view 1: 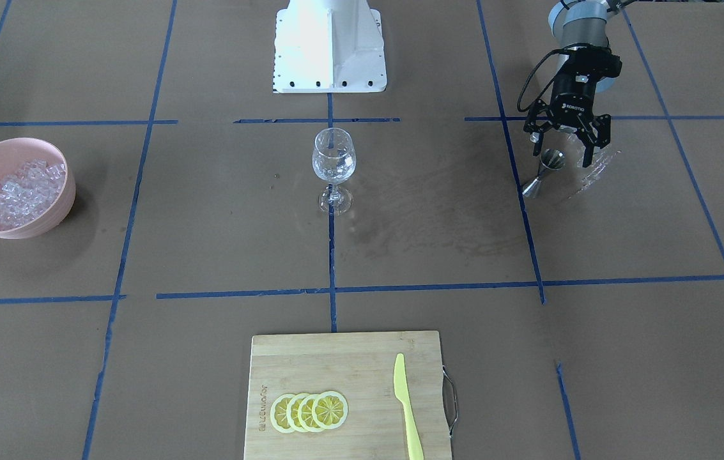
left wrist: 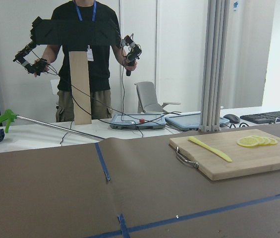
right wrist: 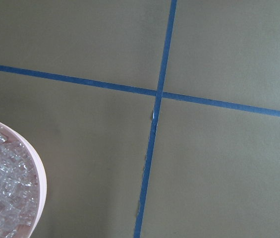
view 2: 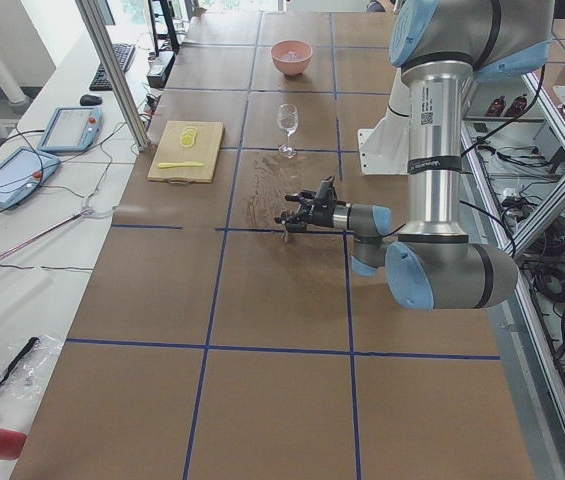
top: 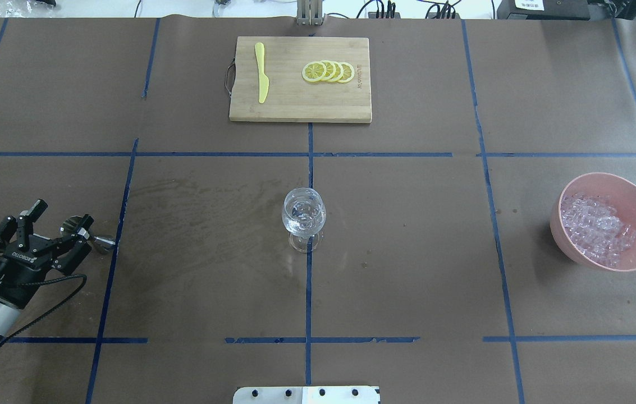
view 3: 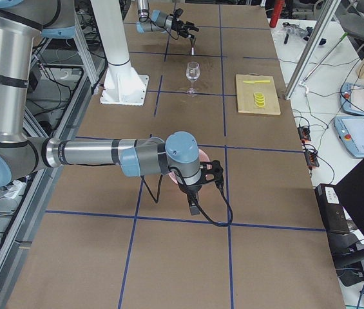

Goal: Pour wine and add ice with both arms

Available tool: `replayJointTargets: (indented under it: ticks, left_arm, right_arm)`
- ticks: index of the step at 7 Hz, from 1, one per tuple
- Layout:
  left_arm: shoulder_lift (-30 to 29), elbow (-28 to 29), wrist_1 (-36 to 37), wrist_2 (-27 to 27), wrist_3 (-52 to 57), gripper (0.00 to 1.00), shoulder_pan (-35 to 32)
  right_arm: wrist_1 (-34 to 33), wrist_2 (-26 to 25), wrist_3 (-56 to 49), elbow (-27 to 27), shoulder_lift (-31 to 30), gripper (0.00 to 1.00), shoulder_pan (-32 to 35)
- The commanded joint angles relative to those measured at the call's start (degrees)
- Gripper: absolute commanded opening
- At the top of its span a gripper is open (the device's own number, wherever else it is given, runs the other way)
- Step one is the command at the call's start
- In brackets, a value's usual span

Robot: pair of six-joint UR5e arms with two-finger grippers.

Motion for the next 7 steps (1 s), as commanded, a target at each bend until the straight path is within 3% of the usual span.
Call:
replayJointTargets:
  ticks: [1, 2, 3, 5, 7]
  left_arm:
    - [0.1, -0.2, -0.8, -8.4, 4.4, 1.0, -6.9]
    - [0.2, -0.2, -0.1, -17.5, 6.4, 1.0, -14.2]
    - [0.1, -0.2, 2.4, -30.6, 7.8, 1.0, -24.0]
    - [-3.1, -0.3, 16.1, -52.5, 8.7, 1.0, -41.7]
    - [-5.9, -2.8, 34.2, -64.8, 11.9, 1.0, -52.9]
  right_arm:
    - [0.0, 0.0, -0.1, 0.0, 0.1, 1.0, 0.0]
    - [0.0, 0.0, 0.0, 0.0, 0.1, 1.0, 0.0]
    - [0.0, 0.0, -0.1, 0.0, 0.1, 1.0, 0.0]
    - [0.0, 0.0, -0.1, -0.1, 0.2, 1.0, 0.0]
    - [0.0, 0.0, -0.3, -0.2, 0.2, 1.0, 0.0]
